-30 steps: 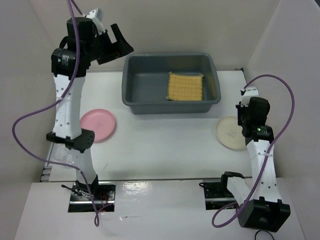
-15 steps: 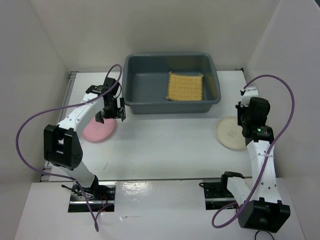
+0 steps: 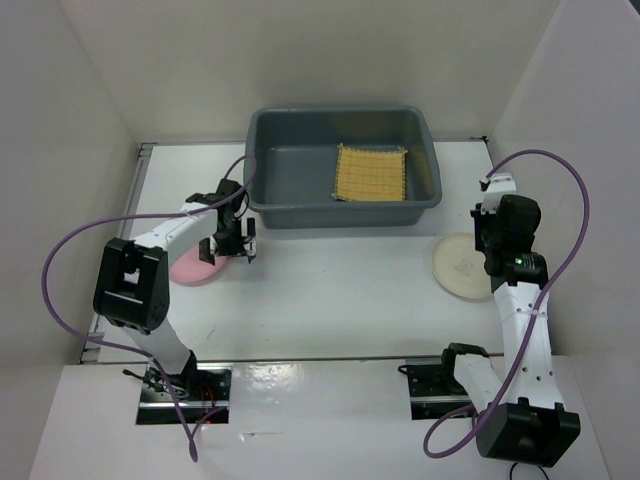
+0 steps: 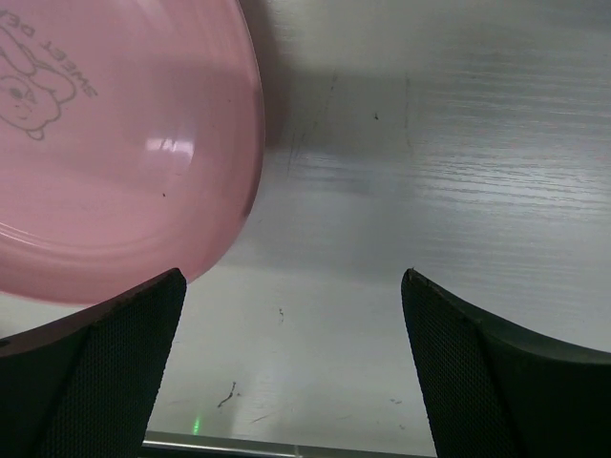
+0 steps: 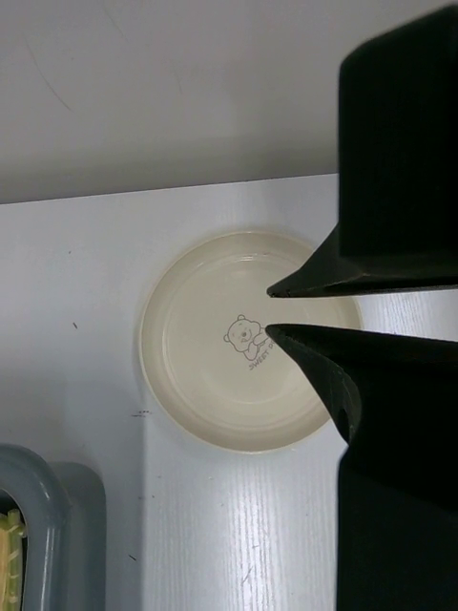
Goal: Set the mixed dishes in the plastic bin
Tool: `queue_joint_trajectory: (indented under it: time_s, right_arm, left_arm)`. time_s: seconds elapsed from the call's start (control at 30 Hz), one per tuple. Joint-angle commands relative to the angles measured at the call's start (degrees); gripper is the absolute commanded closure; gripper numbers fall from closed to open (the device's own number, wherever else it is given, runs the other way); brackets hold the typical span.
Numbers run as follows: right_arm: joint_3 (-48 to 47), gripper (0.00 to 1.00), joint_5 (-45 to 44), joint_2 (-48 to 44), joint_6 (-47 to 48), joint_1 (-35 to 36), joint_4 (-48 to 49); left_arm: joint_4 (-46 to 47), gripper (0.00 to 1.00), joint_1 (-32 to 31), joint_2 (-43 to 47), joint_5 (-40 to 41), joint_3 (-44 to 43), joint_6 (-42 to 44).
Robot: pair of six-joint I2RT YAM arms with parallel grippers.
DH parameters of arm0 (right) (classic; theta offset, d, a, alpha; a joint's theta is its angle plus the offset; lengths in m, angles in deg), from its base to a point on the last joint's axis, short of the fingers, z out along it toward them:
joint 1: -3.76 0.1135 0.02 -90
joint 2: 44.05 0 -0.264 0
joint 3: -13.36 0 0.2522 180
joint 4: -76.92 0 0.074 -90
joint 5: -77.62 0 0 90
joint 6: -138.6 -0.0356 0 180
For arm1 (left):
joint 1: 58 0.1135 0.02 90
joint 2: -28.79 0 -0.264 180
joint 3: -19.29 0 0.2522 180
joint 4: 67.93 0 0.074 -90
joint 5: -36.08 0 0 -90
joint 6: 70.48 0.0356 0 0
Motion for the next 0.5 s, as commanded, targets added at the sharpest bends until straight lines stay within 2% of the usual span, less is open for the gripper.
queue_joint_trajectory:
  time_s: [0.0,0.1,0.17,0.27,0.33,0.37,0.47]
  right_arm:
    - [-0.9,0.78,0.8,-1.1,0.1,-0.4,1.4]
    - [-0.9,0.78,0.8,-1.1,0.1,-0.4,1.4]
    - [-0.9,0.77,1.3,-1.1,0.1,-0.4,1.4]
    - [-0.9,0.77,1.3,-1.1,0.1,-0.4,1.4]
    - [-0.9,0.75,1.3,-1.1,0.1,-0.4,1.4]
    - [-0.9,0.75,1.3,-1.1,0.1,-0.4,1.4]
    - [-0.9,0.75,1.3,-1.1,0.7,-0.4,1.4]
  left_arm:
    - [4.5,0.0,-0.1,0.3,-0.4,0.5,1.1]
    - [5.1,0.0,0.5,-2.2,-1.1,1.0,2.2]
    - [5.1,0.06,1.1,-4.6,-1.7,1.0,2.9]
    - [5.6,0.23,1.6,-7.3,-3.3,1.0,3.5]
    - [5.6,0.29,1.6,-8.0,-3.8,0.5,3.5]
    - [5.6,0.38,2.2,-8.0,-4.3,0.5,3.5]
    - [6.1,0.56,2.7,-8.0,-4.9,0.5,4.0]
